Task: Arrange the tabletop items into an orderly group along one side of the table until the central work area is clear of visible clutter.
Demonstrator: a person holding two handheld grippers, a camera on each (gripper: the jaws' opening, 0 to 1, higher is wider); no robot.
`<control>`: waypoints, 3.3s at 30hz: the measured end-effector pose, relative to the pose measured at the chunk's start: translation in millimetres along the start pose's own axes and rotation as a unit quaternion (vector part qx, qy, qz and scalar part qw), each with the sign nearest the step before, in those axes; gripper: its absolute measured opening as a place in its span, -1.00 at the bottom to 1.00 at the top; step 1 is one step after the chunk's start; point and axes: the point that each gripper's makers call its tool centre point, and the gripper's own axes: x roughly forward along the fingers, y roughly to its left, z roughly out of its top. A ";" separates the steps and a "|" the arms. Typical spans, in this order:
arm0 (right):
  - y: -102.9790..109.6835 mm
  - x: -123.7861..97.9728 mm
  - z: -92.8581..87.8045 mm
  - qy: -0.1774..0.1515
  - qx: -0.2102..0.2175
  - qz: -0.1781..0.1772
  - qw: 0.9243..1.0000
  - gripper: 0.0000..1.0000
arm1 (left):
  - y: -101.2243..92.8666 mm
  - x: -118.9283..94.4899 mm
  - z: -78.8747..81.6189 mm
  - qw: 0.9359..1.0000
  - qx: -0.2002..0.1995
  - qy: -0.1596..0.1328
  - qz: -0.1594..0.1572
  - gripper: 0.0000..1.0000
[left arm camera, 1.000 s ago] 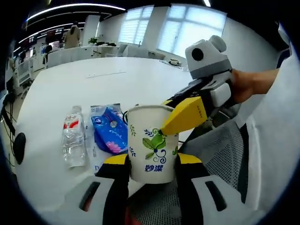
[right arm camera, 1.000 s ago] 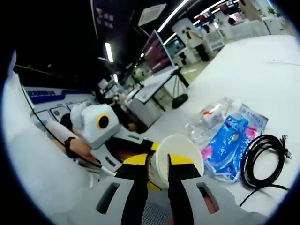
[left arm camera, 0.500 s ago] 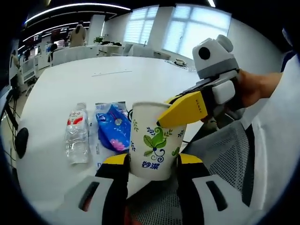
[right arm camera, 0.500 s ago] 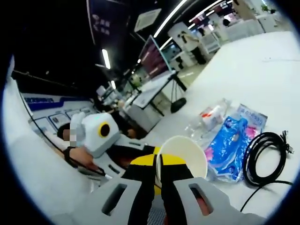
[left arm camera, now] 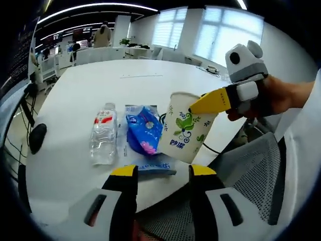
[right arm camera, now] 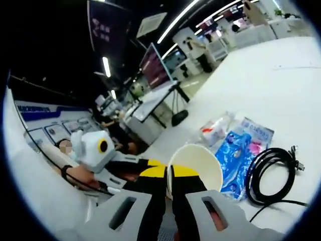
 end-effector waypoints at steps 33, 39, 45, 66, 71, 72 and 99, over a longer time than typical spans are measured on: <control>-67.2 22.6 85.0 -0.006 -0.062 -0.070 0.996 -1.00 | 37.1 -6.3 3.0 0.993 0.013 -0.011 0.119 -0.24; -87.2 28.7 100.9 0.006 -0.093 -0.095 0.991 -1.00 | 40.6 -6.8 3.2 0.992 0.009 -0.015 0.124 -0.24; -109.7 37.3 116.1 0.019 -0.131 -0.126 0.983 -1.00 | 41.2 -7.2 3.8 0.992 0.005 -0.018 0.124 -0.23; -187.3 57.6 104.0 0.122 -0.250 -0.234 0.932 -1.00 | 45.0 -7.6 3.6 0.992 -0.009 -0.020 0.128 -0.24; -190.0 60.0 90.7 0.133 -0.247 -0.233 0.931 -0.99 | 46.3 -8.0 3.4 0.991 -0.013 -0.021 0.130 -0.24; -190.5 60.5 88.1 0.138 -0.253 -0.233 0.929 -0.99 | 46.4 -8.0 3.3 0.991 -0.012 -0.021 0.131 -0.24; -176.9 49.7 86.4 0.109 -0.241 -0.221 0.939 -0.60 | 44.4 -6.3 2.1 0.992 -0.010 -0.018 0.125 -0.25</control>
